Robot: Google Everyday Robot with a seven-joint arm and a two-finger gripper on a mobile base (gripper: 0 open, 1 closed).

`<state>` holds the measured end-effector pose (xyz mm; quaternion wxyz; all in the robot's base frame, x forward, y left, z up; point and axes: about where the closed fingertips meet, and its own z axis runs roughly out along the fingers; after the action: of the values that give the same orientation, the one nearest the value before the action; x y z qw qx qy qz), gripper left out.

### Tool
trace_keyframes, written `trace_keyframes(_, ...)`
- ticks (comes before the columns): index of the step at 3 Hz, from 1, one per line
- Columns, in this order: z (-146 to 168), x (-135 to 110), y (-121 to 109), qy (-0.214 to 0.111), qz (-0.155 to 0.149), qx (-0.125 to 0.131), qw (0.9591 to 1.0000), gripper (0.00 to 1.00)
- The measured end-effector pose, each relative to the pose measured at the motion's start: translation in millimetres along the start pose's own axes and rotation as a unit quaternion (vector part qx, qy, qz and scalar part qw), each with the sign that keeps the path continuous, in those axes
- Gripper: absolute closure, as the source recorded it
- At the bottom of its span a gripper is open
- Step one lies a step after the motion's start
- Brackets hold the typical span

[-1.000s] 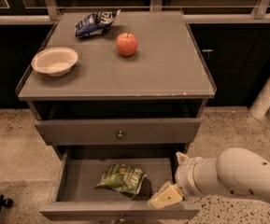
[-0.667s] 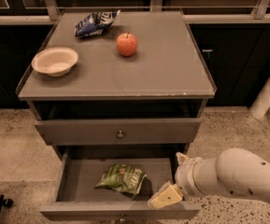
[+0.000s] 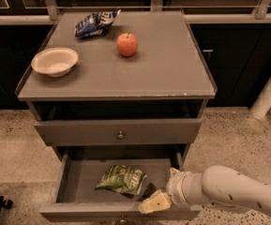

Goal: Pick green jalapeno chip bag from middle drawer and place on counter

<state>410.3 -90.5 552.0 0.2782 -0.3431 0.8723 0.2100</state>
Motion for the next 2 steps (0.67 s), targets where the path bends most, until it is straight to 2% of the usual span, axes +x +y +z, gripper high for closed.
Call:
trace_keyframes(1,31.0,10.8,-10.6,-0.018,0.028,0.007,0.9994,0.00)
trace_keyframes(2,80.3,-9.9,-19.7,-0.057,0.023,-0.008,0.9981,0.00)
